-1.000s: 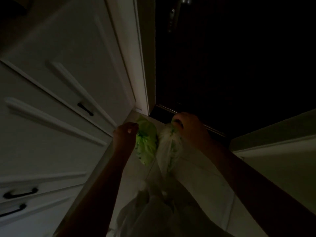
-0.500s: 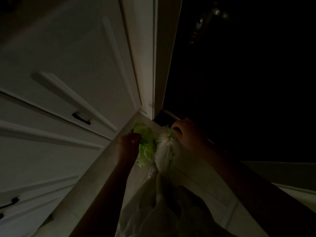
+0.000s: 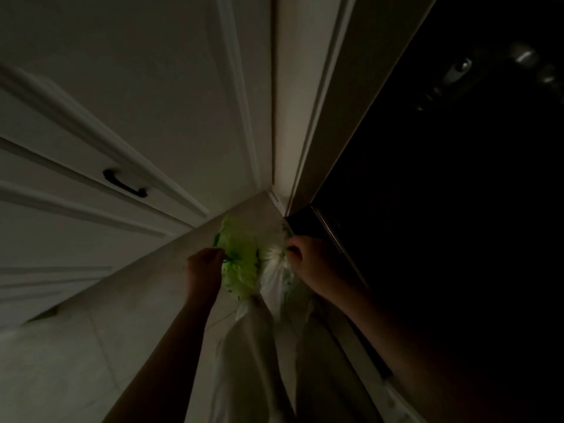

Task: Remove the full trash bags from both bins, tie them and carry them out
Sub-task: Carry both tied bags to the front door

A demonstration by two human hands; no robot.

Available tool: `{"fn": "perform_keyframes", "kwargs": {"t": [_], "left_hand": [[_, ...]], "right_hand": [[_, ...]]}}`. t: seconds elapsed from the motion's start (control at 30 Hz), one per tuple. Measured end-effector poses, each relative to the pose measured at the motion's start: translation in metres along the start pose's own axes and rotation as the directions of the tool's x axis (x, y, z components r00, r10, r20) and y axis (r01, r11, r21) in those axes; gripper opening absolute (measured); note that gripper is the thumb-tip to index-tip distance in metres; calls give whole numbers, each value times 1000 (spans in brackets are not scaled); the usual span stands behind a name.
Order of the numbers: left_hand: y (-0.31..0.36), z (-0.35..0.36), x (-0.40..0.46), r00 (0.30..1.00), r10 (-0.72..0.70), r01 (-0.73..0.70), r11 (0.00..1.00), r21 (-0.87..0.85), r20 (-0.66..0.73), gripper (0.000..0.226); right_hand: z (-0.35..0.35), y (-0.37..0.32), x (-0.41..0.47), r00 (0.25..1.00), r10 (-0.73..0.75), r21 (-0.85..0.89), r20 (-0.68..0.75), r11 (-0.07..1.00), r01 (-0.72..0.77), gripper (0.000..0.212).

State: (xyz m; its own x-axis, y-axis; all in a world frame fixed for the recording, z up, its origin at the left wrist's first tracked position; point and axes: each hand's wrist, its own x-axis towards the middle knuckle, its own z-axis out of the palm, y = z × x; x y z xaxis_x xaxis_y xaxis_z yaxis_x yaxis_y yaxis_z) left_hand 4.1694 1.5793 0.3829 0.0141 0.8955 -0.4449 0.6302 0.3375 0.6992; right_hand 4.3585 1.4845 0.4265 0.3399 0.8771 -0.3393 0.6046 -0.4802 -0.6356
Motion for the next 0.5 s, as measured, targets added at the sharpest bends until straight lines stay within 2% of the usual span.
{"fn": "perform_keyframes", "kwargs": {"t": [0.2, 0.5], "left_hand": [[-39, 58, 20, 993, -60, 63, 997, 33, -97, 16], [-71, 120, 47, 995, -46, 50, 998, 41, -88, 15]], "right_hand": [[34, 52, 53, 983, -148, -22, 107, 988, 152, 13], [50, 138, 116, 971, -136, -119, 197, 980, 161, 16]]}}
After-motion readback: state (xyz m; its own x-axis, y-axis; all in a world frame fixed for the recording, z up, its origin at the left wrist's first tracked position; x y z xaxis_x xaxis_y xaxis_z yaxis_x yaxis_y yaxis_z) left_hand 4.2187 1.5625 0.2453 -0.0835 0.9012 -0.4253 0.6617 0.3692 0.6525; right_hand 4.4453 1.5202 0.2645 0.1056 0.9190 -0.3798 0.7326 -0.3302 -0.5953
